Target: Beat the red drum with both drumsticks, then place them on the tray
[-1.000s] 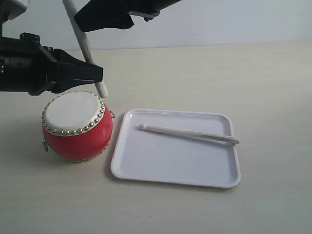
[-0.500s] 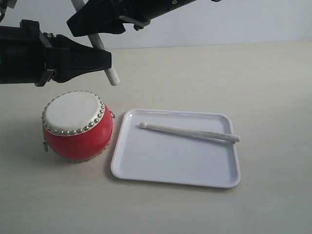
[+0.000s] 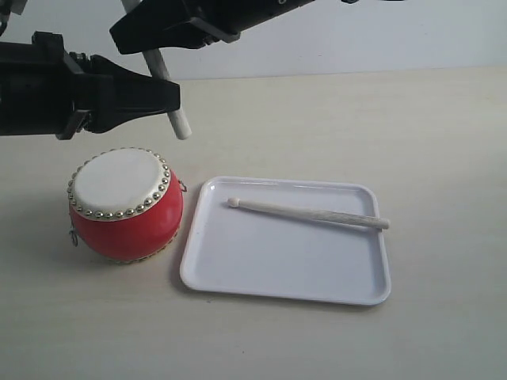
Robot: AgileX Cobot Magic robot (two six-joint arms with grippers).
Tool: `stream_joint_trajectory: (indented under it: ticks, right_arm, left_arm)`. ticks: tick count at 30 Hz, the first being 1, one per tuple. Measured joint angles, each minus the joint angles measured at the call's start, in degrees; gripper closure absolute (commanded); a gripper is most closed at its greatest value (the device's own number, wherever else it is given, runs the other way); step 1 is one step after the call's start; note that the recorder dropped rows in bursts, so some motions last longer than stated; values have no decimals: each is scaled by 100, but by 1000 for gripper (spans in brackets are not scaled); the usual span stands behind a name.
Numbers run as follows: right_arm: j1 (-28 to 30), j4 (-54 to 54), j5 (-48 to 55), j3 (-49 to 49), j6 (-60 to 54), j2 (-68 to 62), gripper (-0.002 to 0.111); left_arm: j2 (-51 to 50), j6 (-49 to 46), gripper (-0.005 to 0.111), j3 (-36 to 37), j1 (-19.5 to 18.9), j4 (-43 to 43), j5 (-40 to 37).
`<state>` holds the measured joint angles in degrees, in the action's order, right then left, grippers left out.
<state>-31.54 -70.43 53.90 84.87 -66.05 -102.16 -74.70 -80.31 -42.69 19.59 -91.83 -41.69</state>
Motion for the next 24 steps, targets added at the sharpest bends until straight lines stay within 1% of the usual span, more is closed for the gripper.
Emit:
stream_joint_trajectory:
  ticks: [3, 5, 6, 8, 10, 12, 13, 15, 18, 19, 20, 22, 24]
  right_arm:
    - [0, 523, -367, 154, 485, 0, 108]
    - [13, 1311, -576, 370, 1070, 0, 108]
    - [22, 1817, -631, 501, 1464, 0, 108]
    - [22, 2896, -646, 726, 2366, 0, 108]
    - [22, 4217, -542, 921, 3281, 10, 108]
    - [34, 5304, -260, 996, 3917, 21, 108]
    - [33, 5817, -15, 1008, 4141, 21, 108]
    - [45, 6490, 550, 1017, 4341, -53, 108]
    - [45, 6909, 1315, 913, 4328, -277, 108]
    - [45, 6940, 1438, 828, 4286, -379, 108]
    - [45, 6972, 1506, 743, 4221, -463, 108]
    - [7, 6972, 1568, 497, 4089, -664, 108]
    - [-56, 6972, 1593, 260, 3971, -856, 108]
  left_arm:
    - [0, 0, 44, 0, 0, 21, 29]
    - [0, 0, 33, 0, 0, 69, 78]
    - [0, 11, 31, 0, 0, 95, 103]
    - [0, 105, 32, 0, 0, 231, 249]
    - [0, 208, 36, 0, 0, 404, 508]
    - [12, 448, 44, 0, 0, 665, 840]
    - [29, 557, 48, 0, 0, 822, 978]
    - [108, 808, 60, 0, 0, 1084, 1270]
    - [296, 978, 80, 0, 0, 1316, 1544]
    - [381, 1031, 85, 0, 0, 1349, 1625]
    - [469, 1066, 94, 0, 0, 1393, 1695]
    - [638, 1108, 105, 0, 0, 1478, 1770]
    - [820, 1151, 107, 0, 0, 1569, 1826]
